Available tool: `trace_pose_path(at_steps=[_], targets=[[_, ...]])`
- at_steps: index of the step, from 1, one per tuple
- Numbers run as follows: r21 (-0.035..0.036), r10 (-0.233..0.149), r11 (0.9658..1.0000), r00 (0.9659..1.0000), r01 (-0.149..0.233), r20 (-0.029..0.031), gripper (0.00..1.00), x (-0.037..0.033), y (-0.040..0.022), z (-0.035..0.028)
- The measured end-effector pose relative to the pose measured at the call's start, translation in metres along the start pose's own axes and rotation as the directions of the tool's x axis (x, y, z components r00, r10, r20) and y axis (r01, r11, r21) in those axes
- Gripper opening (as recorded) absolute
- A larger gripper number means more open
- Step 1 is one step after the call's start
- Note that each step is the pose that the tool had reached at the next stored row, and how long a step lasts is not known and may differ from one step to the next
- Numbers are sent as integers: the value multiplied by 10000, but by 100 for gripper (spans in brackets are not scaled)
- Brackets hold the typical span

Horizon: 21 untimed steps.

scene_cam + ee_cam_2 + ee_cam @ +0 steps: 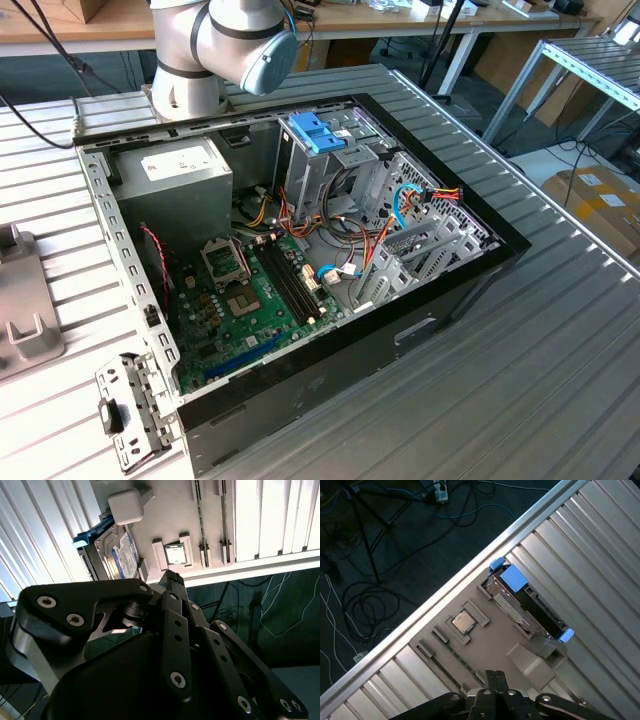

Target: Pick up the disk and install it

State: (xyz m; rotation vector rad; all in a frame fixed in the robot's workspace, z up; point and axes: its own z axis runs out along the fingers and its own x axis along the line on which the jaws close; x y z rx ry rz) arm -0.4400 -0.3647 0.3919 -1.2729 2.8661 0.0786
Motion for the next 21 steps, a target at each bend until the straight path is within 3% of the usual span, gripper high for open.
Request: trace_pose_path(at_steps=[11,21], targets=[[-17,-664,9978,9978,664,-29,11,0,0,0],[-36,-1322,9912,9912,1322,-56,11,0,0,0]])
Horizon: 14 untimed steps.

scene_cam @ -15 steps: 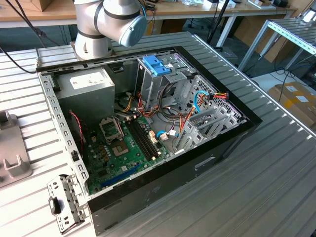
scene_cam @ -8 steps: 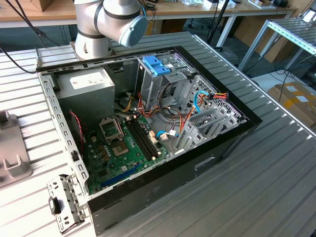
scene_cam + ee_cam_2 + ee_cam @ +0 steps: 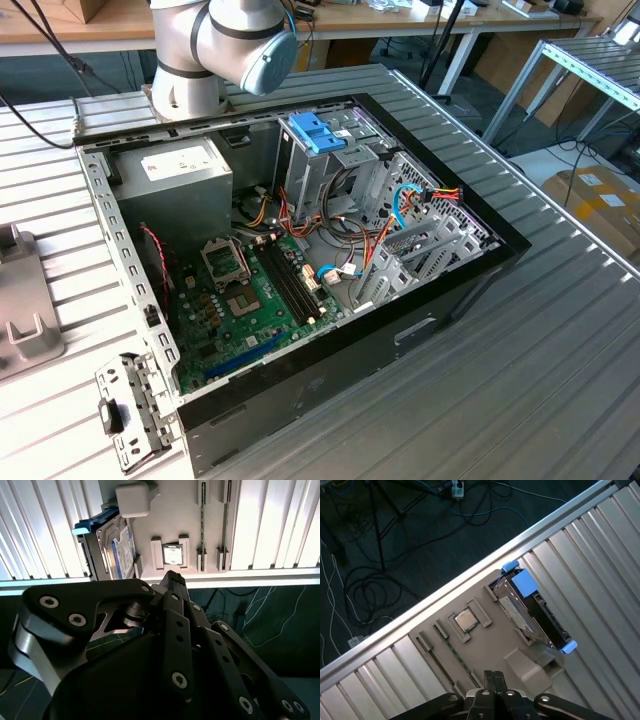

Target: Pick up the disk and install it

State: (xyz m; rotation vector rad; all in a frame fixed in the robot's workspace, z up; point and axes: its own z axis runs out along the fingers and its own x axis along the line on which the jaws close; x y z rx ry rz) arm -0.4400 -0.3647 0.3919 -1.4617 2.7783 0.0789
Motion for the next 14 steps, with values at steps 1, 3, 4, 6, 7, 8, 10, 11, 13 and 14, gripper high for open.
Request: trace_pose_path(at_steps=[1,3,4,6,7,8,10,11,13,14], targets=[[-1,-48,10000,10000,48,-2,11,0,0,0],[-5,-184,9998,9998,184,-8,11,0,0,0],[-7,-254,9997,9997,254,-11,11,0,0,0],[-9,-355,9994,9994,355,-15,11,0,0,0],[-11,-401,9992,9992,401,-18,11,0,0,0],[-12,-451,9990,9990,451,-19,11,0,0,0],[-16,-612,9981,9981,612,-26,11,0,0,0],[-18,-666,9978,9978,666,-29,11,0,0,0],[-21,-792,9969,9968,792,-34,11,0,0,0],[-22,-840,9965,9965,840,-36,11,0,0,0]])
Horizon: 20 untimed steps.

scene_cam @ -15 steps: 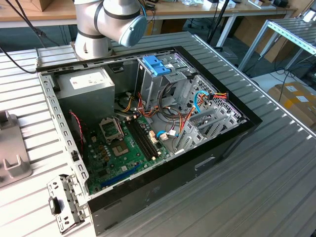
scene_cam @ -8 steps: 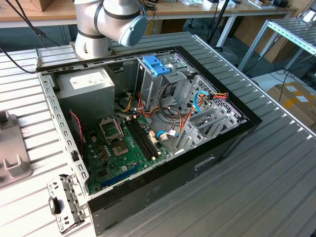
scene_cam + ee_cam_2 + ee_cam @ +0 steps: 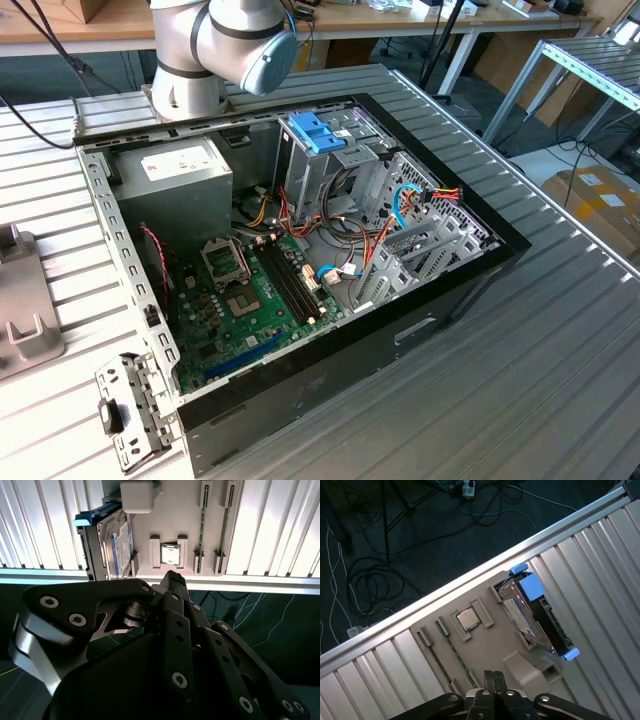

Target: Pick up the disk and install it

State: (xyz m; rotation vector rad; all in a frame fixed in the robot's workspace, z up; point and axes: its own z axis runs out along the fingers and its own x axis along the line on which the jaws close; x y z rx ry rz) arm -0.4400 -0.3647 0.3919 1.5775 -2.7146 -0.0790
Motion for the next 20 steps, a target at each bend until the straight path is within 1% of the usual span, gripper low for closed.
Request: trace_pose_path(at_steps=[7,10,18,20], targets=[[-12,-477,9989,9989,477,-20,11,0,0,0],[-19,-730,9973,9973,730,-32,11,0,0,0],[-31,-1130,9936,9936,1129,-48,11,0,0,0],[-34,-1262,9920,9920,1262,-53,11,0,0,0]])
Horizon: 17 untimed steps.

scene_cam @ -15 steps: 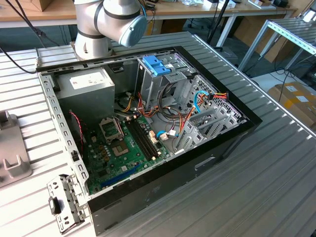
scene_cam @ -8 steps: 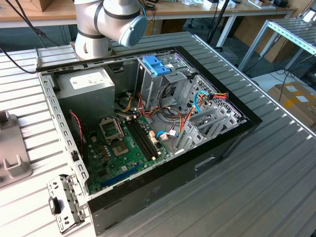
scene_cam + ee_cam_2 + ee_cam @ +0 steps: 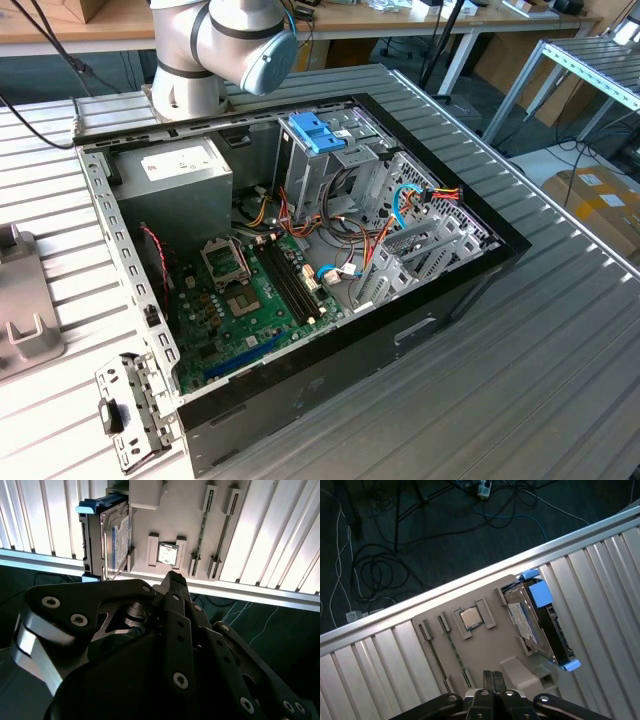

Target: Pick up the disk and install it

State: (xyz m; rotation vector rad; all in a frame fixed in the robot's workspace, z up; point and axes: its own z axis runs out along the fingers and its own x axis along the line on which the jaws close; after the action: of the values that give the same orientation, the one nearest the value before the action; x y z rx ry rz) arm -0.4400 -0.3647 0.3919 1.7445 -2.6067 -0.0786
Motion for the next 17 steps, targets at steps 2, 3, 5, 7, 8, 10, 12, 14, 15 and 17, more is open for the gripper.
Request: trace_pose_path(at_steps=[2,3,5,7,8,10,12,14,15,17], targets=[[-3,-102,9999,9999,102,-4,11,0,0,0],[-6,-217,9998,9998,216,-9,11,0,0,0],[-9,-322,9995,9995,322,-14,11,0,0,0],[-12,-436,9990,9990,436,-19,11,0,0,0],[-13,-484,9988,9988,484,-20,11,0,0,0],[-16,-590,9983,9983,590,-26,11,0,0,0],[-18,-687,9976,9976,687,-30,11,0,0,0],[-21,-799,9968,9968,799,-34,11,0,0,0],[-23,-861,9963,9963,861,-37,11,0,0,0],[-26,-954,9954,9954,954,-41,11,0,0,0]])
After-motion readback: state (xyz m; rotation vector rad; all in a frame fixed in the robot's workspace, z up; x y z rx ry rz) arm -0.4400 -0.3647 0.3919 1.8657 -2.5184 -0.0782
